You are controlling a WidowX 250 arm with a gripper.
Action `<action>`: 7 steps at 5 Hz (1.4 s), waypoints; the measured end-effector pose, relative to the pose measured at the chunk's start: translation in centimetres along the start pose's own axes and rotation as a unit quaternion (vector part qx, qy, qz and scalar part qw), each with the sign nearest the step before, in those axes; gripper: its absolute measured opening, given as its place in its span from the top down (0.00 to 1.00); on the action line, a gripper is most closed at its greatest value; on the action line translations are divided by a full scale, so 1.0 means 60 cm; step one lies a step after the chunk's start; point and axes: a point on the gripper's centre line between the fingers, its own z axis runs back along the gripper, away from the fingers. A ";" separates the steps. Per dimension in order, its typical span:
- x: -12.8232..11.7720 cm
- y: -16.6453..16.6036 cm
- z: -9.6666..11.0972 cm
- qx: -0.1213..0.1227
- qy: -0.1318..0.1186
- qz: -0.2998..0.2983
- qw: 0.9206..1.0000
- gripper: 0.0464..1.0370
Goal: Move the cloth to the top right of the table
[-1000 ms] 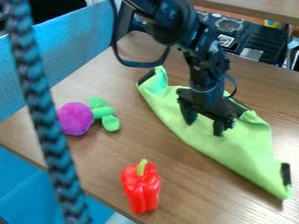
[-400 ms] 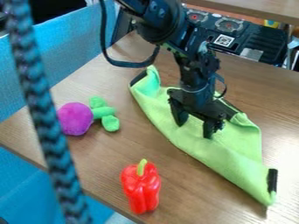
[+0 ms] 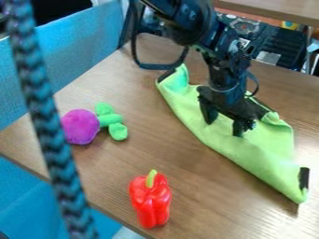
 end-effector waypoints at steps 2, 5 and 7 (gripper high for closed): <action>0.043 -0.019 -0.015 -0.022 -0.029 -0.075 0.996 0.04; 0.088 -0.056 -0.016 -0.039 -0.053 -0.103 0.992 0.04; 0.108 -0.044 0.061 -0.051 -0.099 -0.079 0.991 0.04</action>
